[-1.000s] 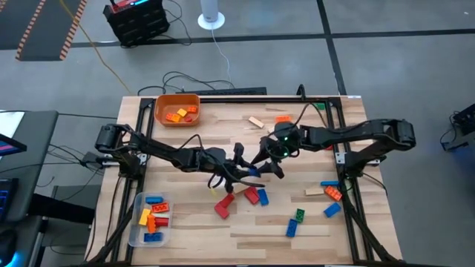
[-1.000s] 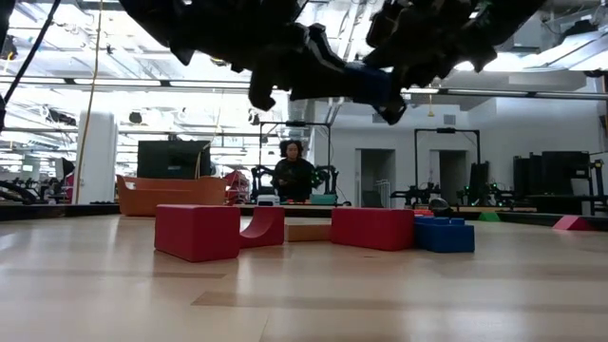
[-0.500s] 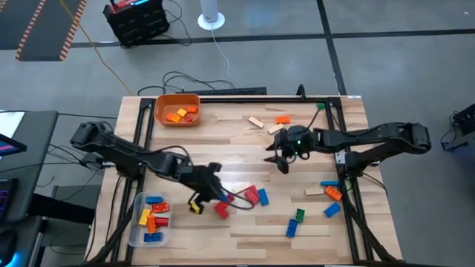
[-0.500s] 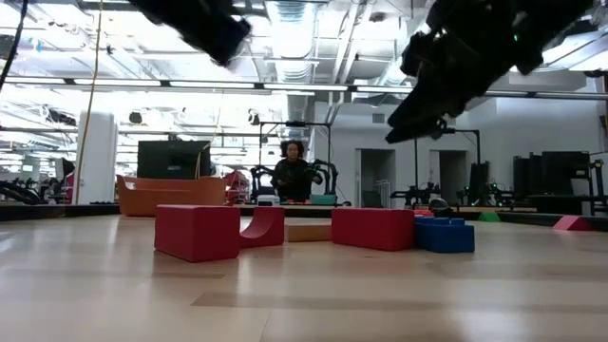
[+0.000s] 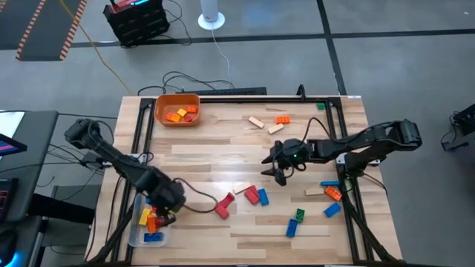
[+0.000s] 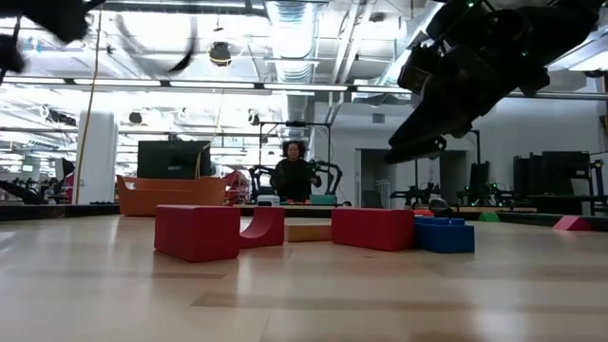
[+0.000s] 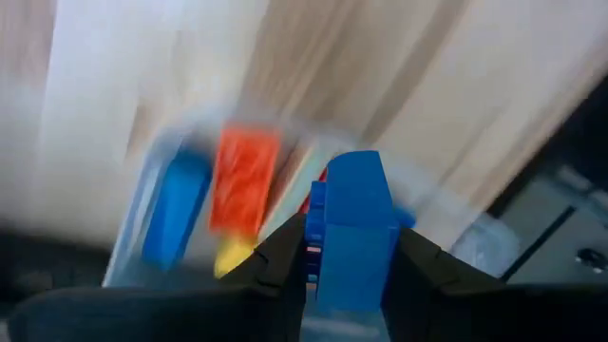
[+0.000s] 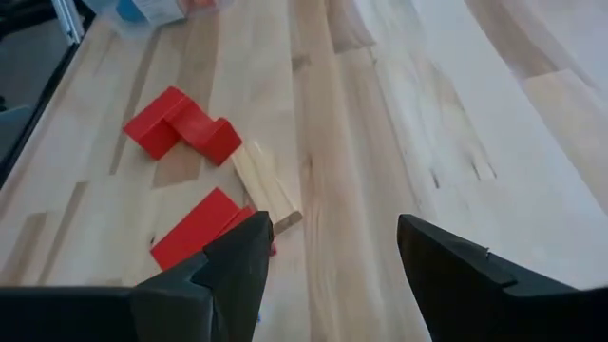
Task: Sort blocks by size
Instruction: Put the small blue game piece into the orange bin, then put the large brown block into the transparent bin
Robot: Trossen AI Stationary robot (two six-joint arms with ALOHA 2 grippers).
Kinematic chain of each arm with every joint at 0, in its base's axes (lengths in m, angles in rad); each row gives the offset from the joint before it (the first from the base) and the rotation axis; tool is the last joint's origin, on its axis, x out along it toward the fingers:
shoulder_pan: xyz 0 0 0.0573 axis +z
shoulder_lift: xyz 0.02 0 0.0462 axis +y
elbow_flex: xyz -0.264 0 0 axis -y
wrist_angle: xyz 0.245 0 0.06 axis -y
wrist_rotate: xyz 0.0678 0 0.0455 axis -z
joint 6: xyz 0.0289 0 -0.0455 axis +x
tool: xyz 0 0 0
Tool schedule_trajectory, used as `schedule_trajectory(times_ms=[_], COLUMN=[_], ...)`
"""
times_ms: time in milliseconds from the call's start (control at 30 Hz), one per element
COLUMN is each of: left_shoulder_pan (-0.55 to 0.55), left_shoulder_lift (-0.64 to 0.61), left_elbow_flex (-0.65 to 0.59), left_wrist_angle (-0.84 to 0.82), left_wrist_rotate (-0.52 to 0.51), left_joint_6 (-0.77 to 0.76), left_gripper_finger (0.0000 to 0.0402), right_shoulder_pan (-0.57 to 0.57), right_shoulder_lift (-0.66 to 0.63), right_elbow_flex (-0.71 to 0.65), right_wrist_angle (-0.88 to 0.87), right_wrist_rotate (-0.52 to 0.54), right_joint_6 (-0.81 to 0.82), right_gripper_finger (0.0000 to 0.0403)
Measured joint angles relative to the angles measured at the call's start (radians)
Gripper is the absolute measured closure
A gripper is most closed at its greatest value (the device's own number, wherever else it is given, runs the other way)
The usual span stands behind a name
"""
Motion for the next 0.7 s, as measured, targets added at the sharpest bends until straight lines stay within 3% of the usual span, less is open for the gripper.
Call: schedule_trajectory(times_ms=[133,267,400,567,700], left_shoulder_pan=[-0.058,-0.061,-0.061,-0.044,0.012], left_shoulder_lift=[0.000,0.000,0.000,0.000,0.001], left_elbow_flex=[-0.034,-0.058,-0.064,-0.064,-0.028], left_wrist_angle=[-0.005,-0.023,-0.057,-0.095,-0.086], left_wrist_rotate=[0.092,0.090,0.098,0.208,0.251], left_joint_6=[-0.090,-0.189,-0.235,-0.233,-0.195], left_gripper_finger=[0.0303,0.0285,0.0241,0.0183,0.0169], right_shoulder_pan=[-0.001,0.008,0.066,0.189,0.275], right_shoulder_lift=[-0.015,-0.023,-0.014,-0.009,0.004], right_elbow_flex=[0.000,0.000,0.000,0.046,0.131], right_wrist_angle=[-0.042,-0.070,-0.108,-0.229,-0.415], right_wrist_rotate=[0.000,0.000,0.004,0.135,0.262], right_joint_6=[0.002,0.002,-0.023,-0.011,0.033], right_gripper_finger=[0.0143,0.0143,0.0143,0.0143,0.0143])
